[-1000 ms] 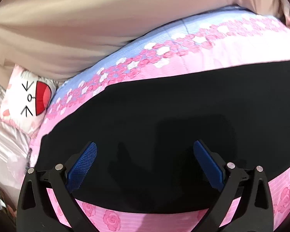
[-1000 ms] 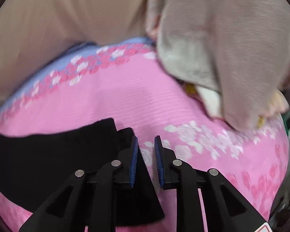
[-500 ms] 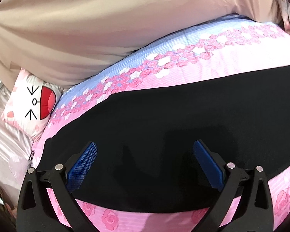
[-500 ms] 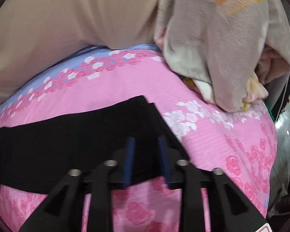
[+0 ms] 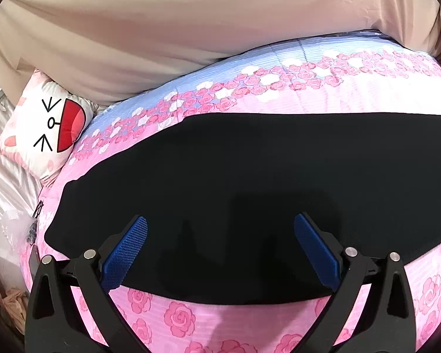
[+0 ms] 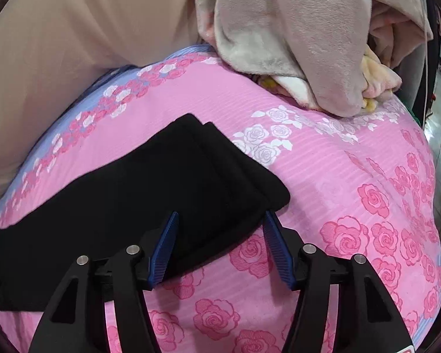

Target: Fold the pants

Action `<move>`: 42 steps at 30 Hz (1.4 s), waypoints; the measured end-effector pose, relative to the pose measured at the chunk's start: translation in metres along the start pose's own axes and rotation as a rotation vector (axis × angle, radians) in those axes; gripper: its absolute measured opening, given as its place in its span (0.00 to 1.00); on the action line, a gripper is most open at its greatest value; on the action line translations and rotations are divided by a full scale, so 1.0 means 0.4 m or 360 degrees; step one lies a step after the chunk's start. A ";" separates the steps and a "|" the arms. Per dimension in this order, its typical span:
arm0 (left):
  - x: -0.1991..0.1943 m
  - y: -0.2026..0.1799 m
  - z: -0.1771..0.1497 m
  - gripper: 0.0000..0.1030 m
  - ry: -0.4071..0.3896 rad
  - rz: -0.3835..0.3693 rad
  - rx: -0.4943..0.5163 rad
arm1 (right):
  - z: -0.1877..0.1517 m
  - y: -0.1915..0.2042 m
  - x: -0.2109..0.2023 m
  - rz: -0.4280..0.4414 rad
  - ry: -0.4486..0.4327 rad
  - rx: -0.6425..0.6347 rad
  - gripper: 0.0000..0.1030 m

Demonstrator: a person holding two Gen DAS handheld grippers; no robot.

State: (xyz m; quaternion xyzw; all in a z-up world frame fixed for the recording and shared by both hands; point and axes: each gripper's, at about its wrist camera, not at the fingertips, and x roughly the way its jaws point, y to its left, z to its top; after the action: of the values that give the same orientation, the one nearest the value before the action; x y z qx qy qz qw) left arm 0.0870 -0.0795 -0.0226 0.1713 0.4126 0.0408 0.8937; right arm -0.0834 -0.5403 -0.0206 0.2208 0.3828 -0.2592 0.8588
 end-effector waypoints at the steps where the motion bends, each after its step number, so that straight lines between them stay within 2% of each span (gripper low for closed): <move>1: -0.001 0.002 -0.003 0.95 -0.0001 0.0002 0.0006 | 0.001 -0.006 -0.017 -0.0016 -0.0032 0.0025 0.56; 3: -0.001 0.008 -0.005 0.95 0.0001 0.0006 0.0005 | 0.002 -0.016 -0.048 -0.0076 -0.0101 0.0027 0.56; 5: 0.007 0.012 -0.005 0.95 0.0019 0.0002 -0.0002 | 0.007 -0.023 -0.054 -0.0062 -0.0117 0.0037 0.56; 8: 0.017 0.005 0.000 0.95 0.0040 -0.0011 -0.0010 | 0.016 -0.009 -0.021 -0.0016 -0.0055 -0.0010 0.56; 11: 0.015 -0.012 0.003 0.95 0.0041 -0.0022 0.0008 | 0.015 0.018 0.012 -0.0092 -0.0031 -0.0085 0.57; 12: 0.012 -0.018 0.004 0.95 0.0039 -0.0023 0.0020 | 0.013 0.031 0.015 -0.0135 -0.0049 -0.0122 0.52; 13: 0.009 -0.020 0.005 0.95 0.0032 -0.0022 0.0027 | 0.010 0.036 0.013 -0.0166 -0.0066 -0.0145 0.29; 14: 0.006 -0.021 0.005 0.95 0.0025 -0.0018 0.0032 | 0.009 0.040 0.010 -0.0187 -0.0082 -0.0168 0.16; 15: 0.004 -0.023 0.007 0.95 0.0019 -0.0016 0.0033 | 0.008 0.043 0.008 -0.0201 -0.0089 -0.0182 0.11; 19: 0.005 -0.020 0.013 0.95 0.0019 -0.0034 0.0018 | 0.003 0.059 0.003 -0.0272 -0.0114 -0.0258 0.09; 22: 0.005 -0.016 0.013 0.95 0.0021 -0.0038 0.0010 | 0.009 0.044 -0.008 -0.0330 -0.0161 -0.0242 0.08; 26: 0.004 -0.008 0.011 0.95 0.0021 -0.0041 -0.0001 | 0.019 -0.009 0.001 -0.0264 -0.0131 -0.0127 0.07; 28: 0.003 -0.002 0.010 0.95 0.0024 -0.0049 -0.0013 | 0.015 -0.009 0.014 -0.0254 -0.0098 -0.0120 0.10; 30: 0.001 0.002 0.009 0.95 0.0026 -0.0056 -0.0024 | 0.013 0.003 0.002 -0.0258 -0.0102 -0.0130 0.19; 33: -0.008 0.007 0.003 0.95 0.0012 -0.0065 -0.0026 | -0.007 0.029 -0.063 -0.0318 -0.0199 -0.0160 0.23; 34: -0.010 0.010 0.002 0.95 0.0010 -0.0067 -0.0028 | -0.012 0.033 -0.077 -0.0320 -0.0215 -0.0167 0.28; 36: -0.013 0.016 0.001 0.95 0.0005 -0.0075 -0.0034 | -0.020 0.034 -0.099 -0.0292 -0.0221 -0.0151 0.61; 37: -0.017 0.021 0.001 0.95 -0.0003 -0.0075 -0.0041 | -0.020 0.022 -0.105 -0.0262 -0.0219 -0.0116 0.66; 40: -0.025 0.051 -0.003 0.95 -0.0027 -0.0089 -0.0080 | -0.003 -0.031 -0.094 -0.0216 -0.0183 -0.0027 0.67; 42: -0.026 0.076 -0.008 0.95 -0.0031 -0.0099 -0.0110 | 0.015 -0.082 -0.058 -0.0090 -0.0108 0.0081 0.67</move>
State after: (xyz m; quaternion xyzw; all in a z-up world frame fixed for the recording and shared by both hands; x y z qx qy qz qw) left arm 0.0799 -0.0526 -0.0065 0.1278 0.4075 0.0254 0.9039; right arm -0.1135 -0.5625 -0.0048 0.2228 0.3529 -0.3002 0.8577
